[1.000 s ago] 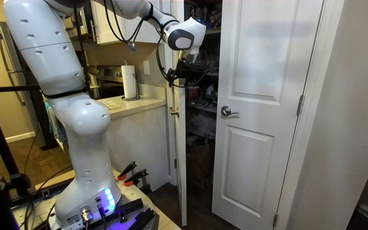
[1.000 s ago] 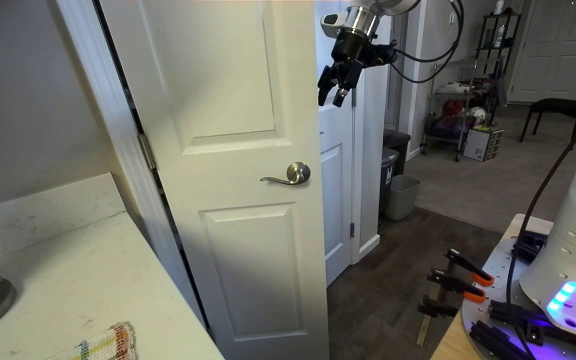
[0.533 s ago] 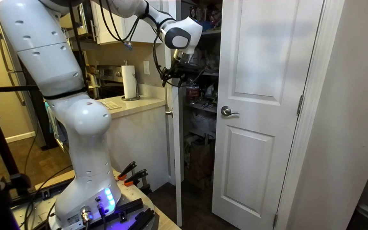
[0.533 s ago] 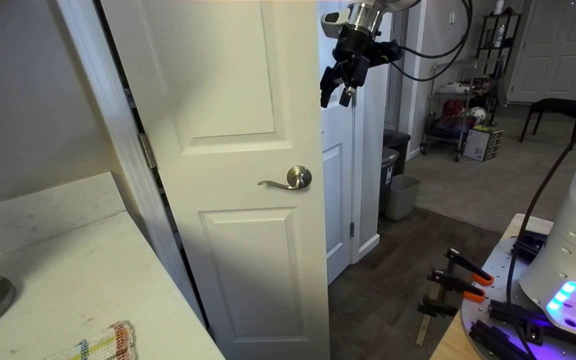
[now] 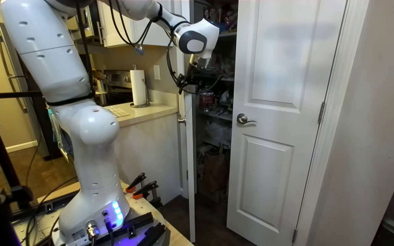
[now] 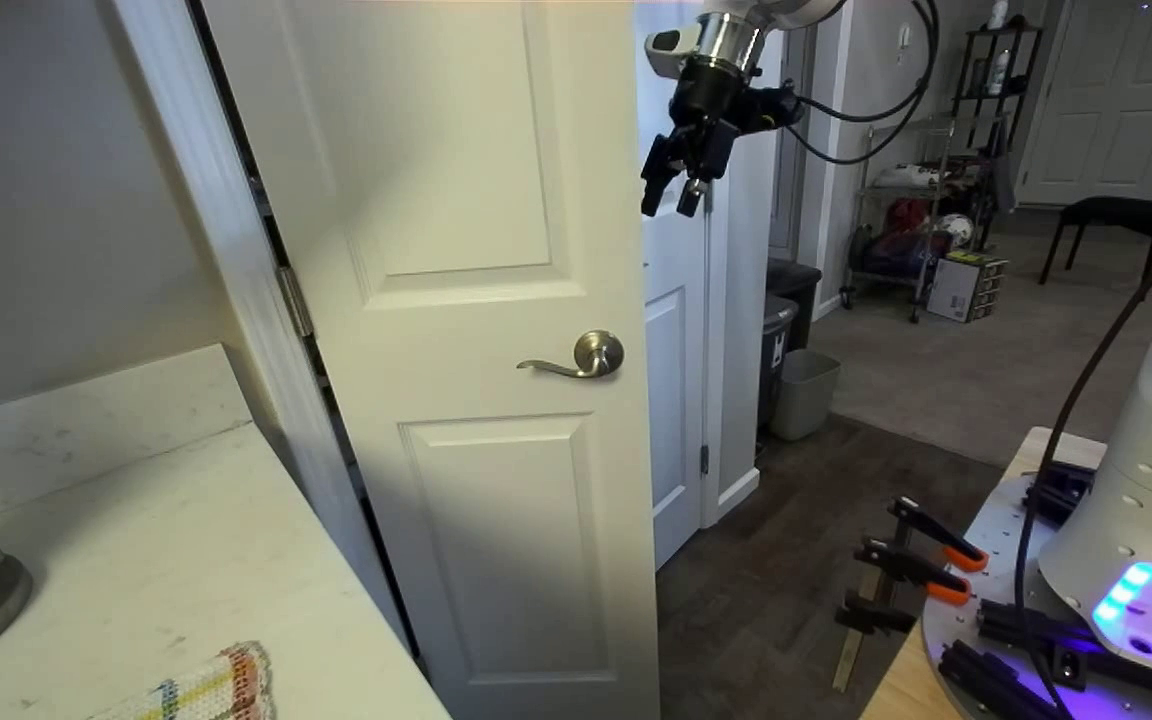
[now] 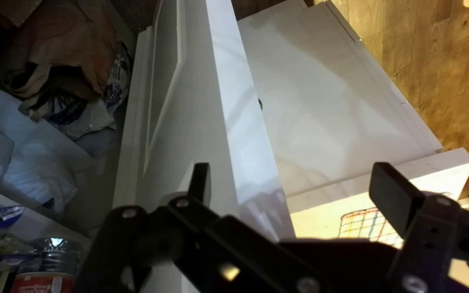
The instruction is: Open the left door
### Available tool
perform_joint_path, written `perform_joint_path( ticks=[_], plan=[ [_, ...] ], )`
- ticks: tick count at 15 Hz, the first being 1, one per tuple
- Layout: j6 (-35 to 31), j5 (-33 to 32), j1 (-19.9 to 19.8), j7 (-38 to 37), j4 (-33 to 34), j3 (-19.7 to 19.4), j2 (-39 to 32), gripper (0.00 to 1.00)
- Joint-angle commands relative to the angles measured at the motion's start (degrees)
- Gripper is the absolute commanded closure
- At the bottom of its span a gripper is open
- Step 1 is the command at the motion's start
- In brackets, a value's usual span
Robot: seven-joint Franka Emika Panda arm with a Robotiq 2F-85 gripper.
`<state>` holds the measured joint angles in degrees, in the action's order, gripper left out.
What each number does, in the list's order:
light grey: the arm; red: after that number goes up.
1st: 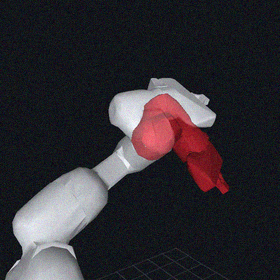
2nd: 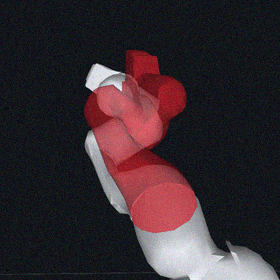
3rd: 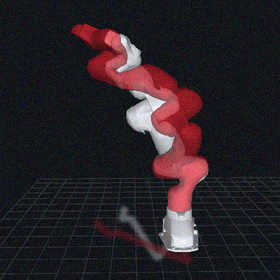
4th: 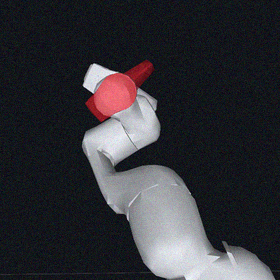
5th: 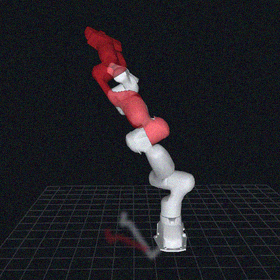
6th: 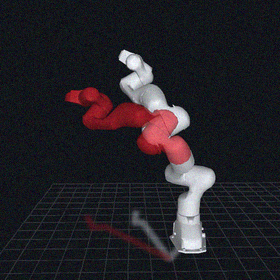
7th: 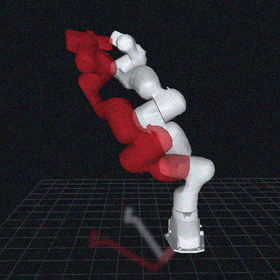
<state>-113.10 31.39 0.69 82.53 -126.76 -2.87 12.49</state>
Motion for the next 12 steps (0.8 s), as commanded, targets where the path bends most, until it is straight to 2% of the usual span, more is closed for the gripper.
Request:
perform_joint_path(
  ticks=[1,4,7,12],
  plan=[
    [-1.68,-4.89,-1.82,-3.65,-2.19,-1.92,2.61,0.0],
    [-2.91,-7.24,-2.85,-5.55,-1.97,-3.43,3.05,0.0],
    [-7.2,-6.94,-2.53,-7.55,-0.43,-3.49,0.79,0.0],
    [-18.9,-6.51,-1.35,-23.21,1.91,-0.94,-4.25,0.0]
  ],
)
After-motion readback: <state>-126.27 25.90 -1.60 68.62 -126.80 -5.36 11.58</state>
